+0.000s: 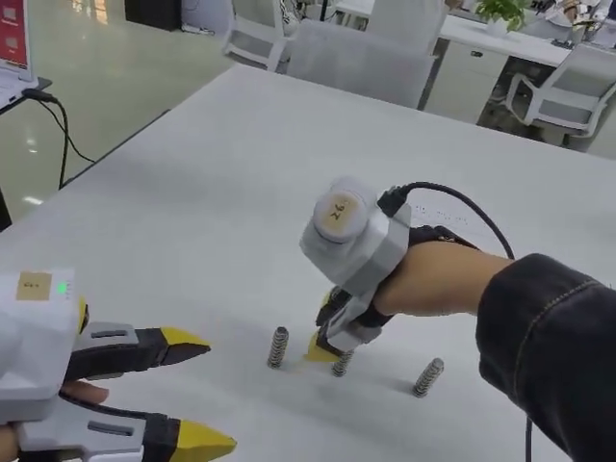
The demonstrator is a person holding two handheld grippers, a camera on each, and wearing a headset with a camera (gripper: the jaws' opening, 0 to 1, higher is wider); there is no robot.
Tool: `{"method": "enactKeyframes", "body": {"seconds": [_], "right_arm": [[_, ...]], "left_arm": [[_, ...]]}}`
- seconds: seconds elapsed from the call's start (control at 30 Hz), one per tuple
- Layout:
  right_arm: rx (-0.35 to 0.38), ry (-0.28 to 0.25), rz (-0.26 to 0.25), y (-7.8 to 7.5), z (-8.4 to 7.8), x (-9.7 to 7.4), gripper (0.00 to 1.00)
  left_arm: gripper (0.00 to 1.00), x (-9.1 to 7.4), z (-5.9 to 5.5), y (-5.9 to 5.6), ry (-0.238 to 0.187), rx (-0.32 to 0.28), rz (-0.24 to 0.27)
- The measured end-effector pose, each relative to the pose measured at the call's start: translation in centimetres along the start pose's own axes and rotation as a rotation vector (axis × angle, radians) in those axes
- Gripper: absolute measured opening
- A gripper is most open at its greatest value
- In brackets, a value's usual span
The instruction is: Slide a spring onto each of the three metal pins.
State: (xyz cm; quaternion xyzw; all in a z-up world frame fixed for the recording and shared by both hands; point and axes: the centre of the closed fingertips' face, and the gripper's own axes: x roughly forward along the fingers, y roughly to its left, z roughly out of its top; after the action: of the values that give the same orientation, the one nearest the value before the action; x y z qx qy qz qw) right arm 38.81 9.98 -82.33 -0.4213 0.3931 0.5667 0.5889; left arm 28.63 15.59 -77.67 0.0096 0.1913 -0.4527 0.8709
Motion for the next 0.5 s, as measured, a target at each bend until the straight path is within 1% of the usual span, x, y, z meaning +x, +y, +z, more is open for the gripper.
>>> {"method": "enactKeyframes", "body": {"seconds": [0.1, 0.33, 0.43, 0.5], "right_arm": [[0.014, -0.001, -0.006, -0.2, -0.7, -0.3, 0.24], [0.061, -0.039, -0.028, -0.3, -2.2, -1.1, 0.29], [0.082, -0.049, -0.039, -0.4, -3.2, -1.5, 0.31], [0.101, -0.063, -0.055, -0.6, -3.8, -1.9, 0.33]], "left_arm": [[0.53, 0.0, -0.1, 0.0, 0.003, -0.001, -0.001], [0.53, 0.0, -0.1, 0.0, 0.012, 0.001, -0.004], [0.54, 0.0, -0.1, 0.0, 0.011, 0.001, -0.006], [0.54, 0.0, 0.0, 0.0, 0.011, 0.001, -0.007]]}}
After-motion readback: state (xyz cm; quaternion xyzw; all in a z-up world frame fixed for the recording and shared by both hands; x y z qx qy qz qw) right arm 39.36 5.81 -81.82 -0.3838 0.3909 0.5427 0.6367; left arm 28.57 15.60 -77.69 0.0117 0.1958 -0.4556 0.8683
